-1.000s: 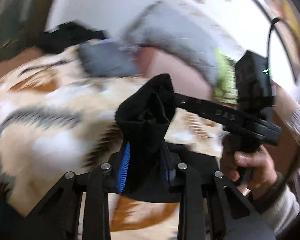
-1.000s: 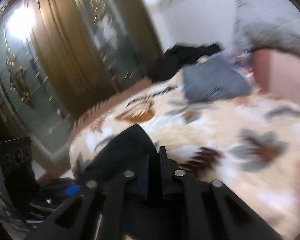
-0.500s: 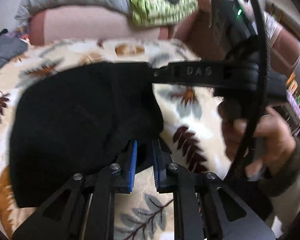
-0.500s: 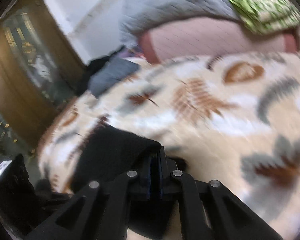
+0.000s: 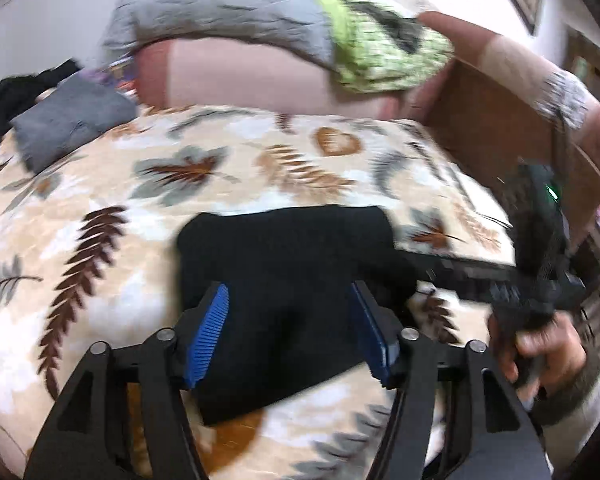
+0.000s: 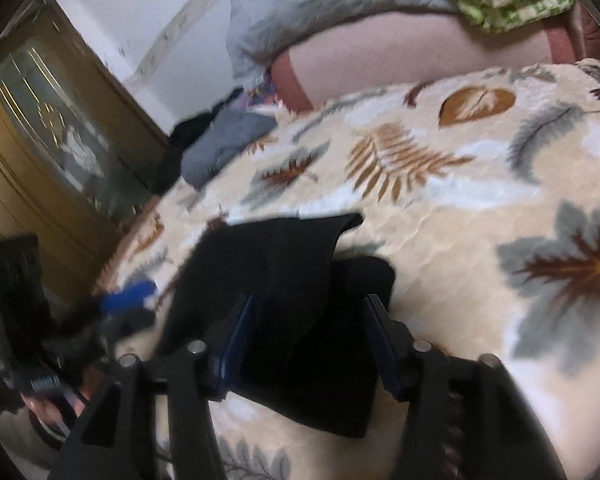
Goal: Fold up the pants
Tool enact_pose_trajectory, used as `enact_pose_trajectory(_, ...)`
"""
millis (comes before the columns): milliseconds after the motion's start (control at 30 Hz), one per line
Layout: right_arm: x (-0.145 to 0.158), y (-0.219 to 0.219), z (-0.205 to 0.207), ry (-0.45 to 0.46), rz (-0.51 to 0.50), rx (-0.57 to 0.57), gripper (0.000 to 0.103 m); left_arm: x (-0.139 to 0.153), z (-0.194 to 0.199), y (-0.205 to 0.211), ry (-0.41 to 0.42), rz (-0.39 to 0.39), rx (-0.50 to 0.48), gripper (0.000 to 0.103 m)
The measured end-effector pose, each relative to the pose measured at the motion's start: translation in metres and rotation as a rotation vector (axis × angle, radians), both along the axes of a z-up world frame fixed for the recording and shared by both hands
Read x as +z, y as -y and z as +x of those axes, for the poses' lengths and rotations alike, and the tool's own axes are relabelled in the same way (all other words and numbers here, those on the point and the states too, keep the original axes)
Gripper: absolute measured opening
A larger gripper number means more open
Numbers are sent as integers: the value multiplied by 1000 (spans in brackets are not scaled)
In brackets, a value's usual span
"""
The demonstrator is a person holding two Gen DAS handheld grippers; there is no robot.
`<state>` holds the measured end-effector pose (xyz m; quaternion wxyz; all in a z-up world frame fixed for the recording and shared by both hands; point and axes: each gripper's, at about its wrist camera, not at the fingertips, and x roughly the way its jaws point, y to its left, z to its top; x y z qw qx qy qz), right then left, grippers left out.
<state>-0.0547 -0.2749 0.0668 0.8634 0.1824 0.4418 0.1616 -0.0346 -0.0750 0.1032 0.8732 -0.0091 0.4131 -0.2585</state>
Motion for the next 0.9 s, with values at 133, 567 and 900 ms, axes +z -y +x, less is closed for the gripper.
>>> enact_pose_trajectory(133, -1, -11, -1, 12, -38, 20, 13, -22, 18, -11, -64, 21, 80, 62)
enact_pose_trajectory(567, -3, 4, -12, -21, -133, -34, 19, -42, 22, 18, -55, 98, 84, 71)
enact_pose_trajectory(900, 27, -4, -28, 60, -333, -97, 36, -36, 21, 12, -56, 67, 128, 77)
